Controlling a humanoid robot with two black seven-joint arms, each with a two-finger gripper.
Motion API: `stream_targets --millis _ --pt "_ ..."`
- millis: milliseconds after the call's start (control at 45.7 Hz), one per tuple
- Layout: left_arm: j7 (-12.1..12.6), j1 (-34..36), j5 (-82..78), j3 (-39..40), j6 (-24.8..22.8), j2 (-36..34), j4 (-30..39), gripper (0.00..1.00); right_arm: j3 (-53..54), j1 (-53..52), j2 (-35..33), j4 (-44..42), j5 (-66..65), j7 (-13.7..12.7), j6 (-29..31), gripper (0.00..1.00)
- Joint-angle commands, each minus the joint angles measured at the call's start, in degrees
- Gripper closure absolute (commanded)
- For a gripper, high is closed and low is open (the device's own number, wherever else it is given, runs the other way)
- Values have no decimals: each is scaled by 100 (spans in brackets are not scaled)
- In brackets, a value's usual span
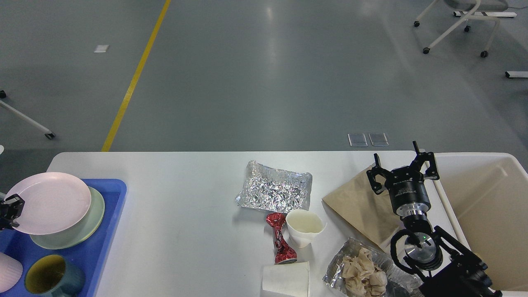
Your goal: Tidy desktop
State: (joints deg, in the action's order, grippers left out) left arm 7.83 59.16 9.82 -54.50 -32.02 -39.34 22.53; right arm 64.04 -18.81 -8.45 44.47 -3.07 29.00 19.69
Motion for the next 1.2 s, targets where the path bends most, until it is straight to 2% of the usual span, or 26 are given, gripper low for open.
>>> stream_targets --millis 0,526,569,591,657,767,810,876,1183 --pt "25 -1 -7 89 -24 41 24 100 3 0 1 0 -1 0 0 0" --pt "43 -71 -7 142 -41 49 226 98 3 0 1 0 -1 0 0 0" --pt "52 -71 -16 142 -41 49 226 91 3 0 1 0 -1 0 0 0" --pt "52 -63 -16 142 -24 41 226 84 3 0 1 0 -1 0 0 0" --pt "52 -63 -33 142 73 41 217 56 3 0 1 0 -1 0 0 0" --pt "52 -63 -25 142 170 32 217 29 3 0 1 0 -1 0 0 0" --pt "43 -54 -24 142 178 23 217 22 3 0 1 0 -1 0 0 0" --pt "52 -54 -33 159 178 23 226 17 -6 0 1 0 8 0 0 0" --pt "43 43 -60 168 82 -12 226 8 3 0 1 0 -1 0 0 0"
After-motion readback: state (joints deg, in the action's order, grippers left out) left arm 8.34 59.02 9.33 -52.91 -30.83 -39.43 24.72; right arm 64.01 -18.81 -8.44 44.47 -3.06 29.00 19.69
